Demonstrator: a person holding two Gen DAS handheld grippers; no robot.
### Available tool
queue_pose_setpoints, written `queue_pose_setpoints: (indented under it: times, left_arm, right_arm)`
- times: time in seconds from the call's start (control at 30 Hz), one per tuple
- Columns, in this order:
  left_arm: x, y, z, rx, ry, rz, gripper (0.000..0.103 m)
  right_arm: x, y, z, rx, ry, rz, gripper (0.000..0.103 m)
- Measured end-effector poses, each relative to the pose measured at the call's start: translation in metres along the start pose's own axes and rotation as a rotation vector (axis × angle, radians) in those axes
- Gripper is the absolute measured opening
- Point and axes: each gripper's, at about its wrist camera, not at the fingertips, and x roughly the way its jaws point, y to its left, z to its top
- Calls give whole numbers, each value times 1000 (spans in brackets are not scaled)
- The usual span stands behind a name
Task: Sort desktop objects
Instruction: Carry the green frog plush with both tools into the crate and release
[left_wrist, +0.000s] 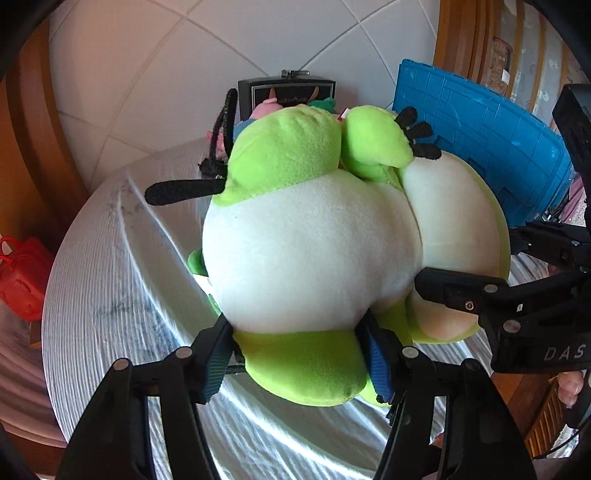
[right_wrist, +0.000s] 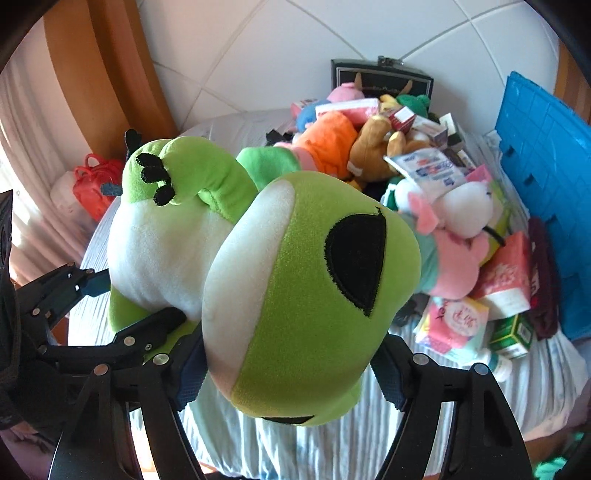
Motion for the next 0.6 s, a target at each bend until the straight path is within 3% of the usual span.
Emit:
queue_pose_setpoints:
  times: [0.3, 0.6]
  left_arm:
    - [-15, -53, 52, 40, -129, -13, 62]
    - [-3, -176, 154, 102, -276, -26, 62]
  right_arm:
    - [-55, -61, 24, -20, -132, -49, 76]
    - [-123, -203, 65, -27, -283, -107, 76]
